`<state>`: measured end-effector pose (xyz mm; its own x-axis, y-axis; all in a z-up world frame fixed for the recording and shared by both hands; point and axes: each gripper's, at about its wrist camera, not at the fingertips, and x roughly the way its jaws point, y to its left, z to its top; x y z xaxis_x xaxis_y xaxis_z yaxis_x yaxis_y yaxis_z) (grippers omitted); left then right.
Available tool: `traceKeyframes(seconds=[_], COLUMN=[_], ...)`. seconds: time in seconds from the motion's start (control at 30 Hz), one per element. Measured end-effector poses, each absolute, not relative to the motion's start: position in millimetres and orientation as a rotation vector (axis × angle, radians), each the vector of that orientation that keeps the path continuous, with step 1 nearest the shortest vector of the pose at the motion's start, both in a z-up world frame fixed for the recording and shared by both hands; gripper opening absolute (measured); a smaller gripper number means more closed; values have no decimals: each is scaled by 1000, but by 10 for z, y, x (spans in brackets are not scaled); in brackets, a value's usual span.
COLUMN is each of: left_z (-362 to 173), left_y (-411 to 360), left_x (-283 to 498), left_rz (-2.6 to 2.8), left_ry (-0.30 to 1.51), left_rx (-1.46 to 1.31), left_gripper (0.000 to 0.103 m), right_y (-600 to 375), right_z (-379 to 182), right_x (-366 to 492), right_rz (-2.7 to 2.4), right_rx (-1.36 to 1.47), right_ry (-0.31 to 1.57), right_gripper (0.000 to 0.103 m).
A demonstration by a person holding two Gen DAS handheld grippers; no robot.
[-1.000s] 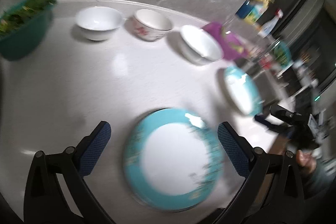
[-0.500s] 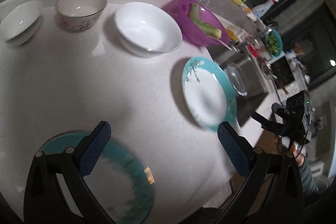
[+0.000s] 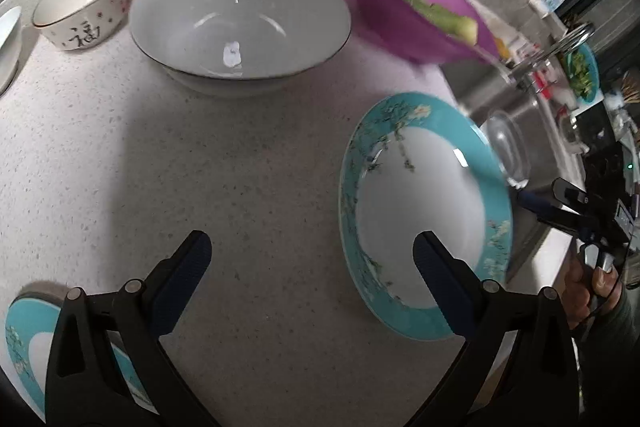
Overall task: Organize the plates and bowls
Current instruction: 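Grip the larger teal-rimmed plate rim with the left tool while the right tool grips it too, then carry the larger teal-rimmed plate with both tools over the plate stack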
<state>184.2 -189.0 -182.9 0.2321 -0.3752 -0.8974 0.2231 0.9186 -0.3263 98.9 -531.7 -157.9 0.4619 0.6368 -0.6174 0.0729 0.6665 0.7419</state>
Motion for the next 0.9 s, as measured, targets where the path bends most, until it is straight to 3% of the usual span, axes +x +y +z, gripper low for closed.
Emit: traceKeyframes(seconds=[0.1,0.3,0.4,0.53,0.63,0.7,0.77,0.8,0.9], left_z=[-1876,-2004,-2080,-2102,-2112,-2103,-2107,-2109,-2109], left_y=[-1953,-2135,-2244,-2383,-2464,-2484,-2484,-2488,-2489], left_x=[1875,1897,1923,1972,1984,1977,1976,1978,1986], left_rz=[-437,-448,-437,-425,-423,-430,-443,-444,-451], left_ry=[1279,1308,1315,1303,1299,1297,1305,1305,1309], left_rx=[-112,-63,-26,-2,21,26,10,9,9], left_gripper=[101,85,67,51,50,40,20,20,19], right_y=[-5301,-5256,-5270,-5211,-5167,-5146,-5158,-5165,-5164], right_z=[-1687,-1780,-1817,-1884,-1924,-1937,-1965,-1981,-1989], right_x=[1040,1066,1067,1079,1109,1130,1144,1152,1178], right_rz=[411,422,423,439,457,454,444,436,426], right_rx=[811,778,787,762,751,732,732,724,706], right_ry=[1071,1104,1105,1138,1157,1168,1176,1187,1204], right_gripper=[68,64,62,46,35,32,22,13,9])
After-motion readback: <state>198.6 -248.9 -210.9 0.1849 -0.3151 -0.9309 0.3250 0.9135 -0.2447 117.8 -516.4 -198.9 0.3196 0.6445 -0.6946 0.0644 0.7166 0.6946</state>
